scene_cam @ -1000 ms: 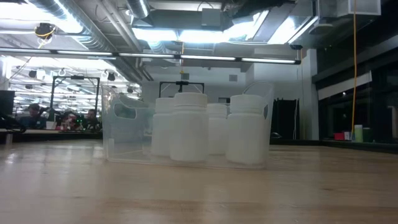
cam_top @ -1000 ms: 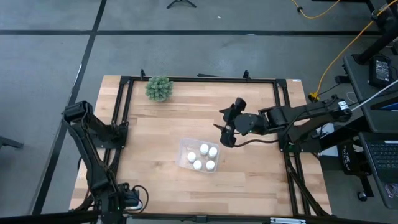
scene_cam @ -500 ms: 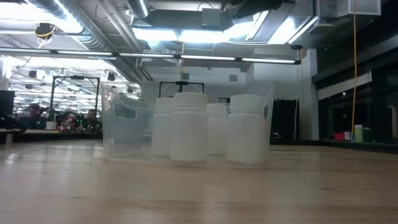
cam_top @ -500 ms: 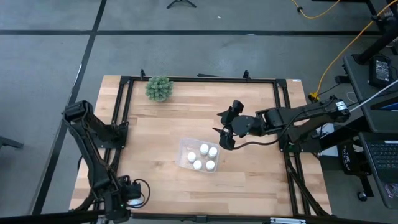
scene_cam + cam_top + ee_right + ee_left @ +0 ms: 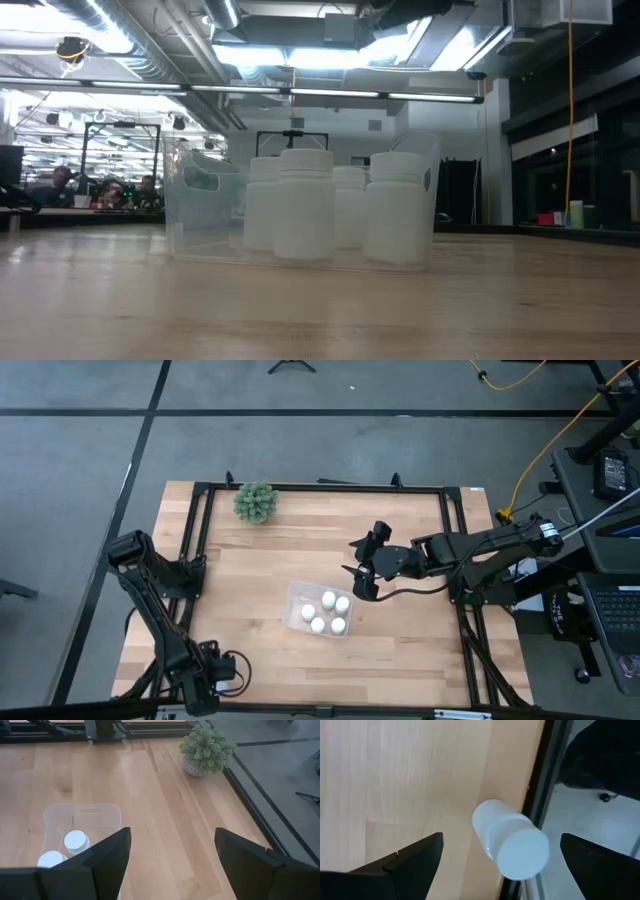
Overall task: Pick and place pill bottles into a basket
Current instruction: Put the white medicine bottle into the transparent bin
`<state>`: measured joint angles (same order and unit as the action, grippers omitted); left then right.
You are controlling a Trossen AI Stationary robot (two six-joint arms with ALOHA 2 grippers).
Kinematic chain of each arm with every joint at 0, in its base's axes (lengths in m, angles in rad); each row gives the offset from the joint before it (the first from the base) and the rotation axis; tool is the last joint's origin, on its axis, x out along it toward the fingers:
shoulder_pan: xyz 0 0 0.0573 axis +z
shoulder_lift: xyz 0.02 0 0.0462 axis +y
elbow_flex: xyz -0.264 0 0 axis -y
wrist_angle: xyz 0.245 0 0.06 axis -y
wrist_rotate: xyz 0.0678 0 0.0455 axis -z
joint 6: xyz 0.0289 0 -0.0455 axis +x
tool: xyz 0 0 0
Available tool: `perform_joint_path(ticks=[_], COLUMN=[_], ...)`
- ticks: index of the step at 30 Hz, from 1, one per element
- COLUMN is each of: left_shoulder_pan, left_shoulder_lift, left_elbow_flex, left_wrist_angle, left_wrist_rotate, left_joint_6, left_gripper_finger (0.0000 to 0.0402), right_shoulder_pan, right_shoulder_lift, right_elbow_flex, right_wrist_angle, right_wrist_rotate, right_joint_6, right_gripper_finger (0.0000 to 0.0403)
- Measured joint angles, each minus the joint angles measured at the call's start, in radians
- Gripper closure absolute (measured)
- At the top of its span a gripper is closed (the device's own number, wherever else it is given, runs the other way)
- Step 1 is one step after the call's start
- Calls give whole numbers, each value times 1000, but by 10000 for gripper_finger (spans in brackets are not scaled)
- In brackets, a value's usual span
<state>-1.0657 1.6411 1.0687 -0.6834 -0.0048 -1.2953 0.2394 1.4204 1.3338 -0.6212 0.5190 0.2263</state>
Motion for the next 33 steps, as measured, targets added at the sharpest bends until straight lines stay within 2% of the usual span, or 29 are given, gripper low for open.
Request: perform_joint_path(ticks=[11,17,25,33], left_shoulder_pan=[-20,-11,3,11], left_shoulder_lift=[88,89,89,89], left_elbow_flex=[0,0,0,1], left_wrist_angle=[10,33,67,57], left_wrist_rotate=[-11,-8,58,61], left_joint_6=[-1,-2,11,57], left_gripper_finger=[17,84,230,231], right_shoulder_pan=[0,0,-10,-10], right_shoulder_lift=[0,0,0,0], right_elbow_flex=[0,0,0,0], right_wrist_angle=[0,0,-1,-2], right_wrist_rotate=[0,0,0,0], right_joint_6=[-25,-26,-30,-30], right_gripper_finger=[114,114,114,114])
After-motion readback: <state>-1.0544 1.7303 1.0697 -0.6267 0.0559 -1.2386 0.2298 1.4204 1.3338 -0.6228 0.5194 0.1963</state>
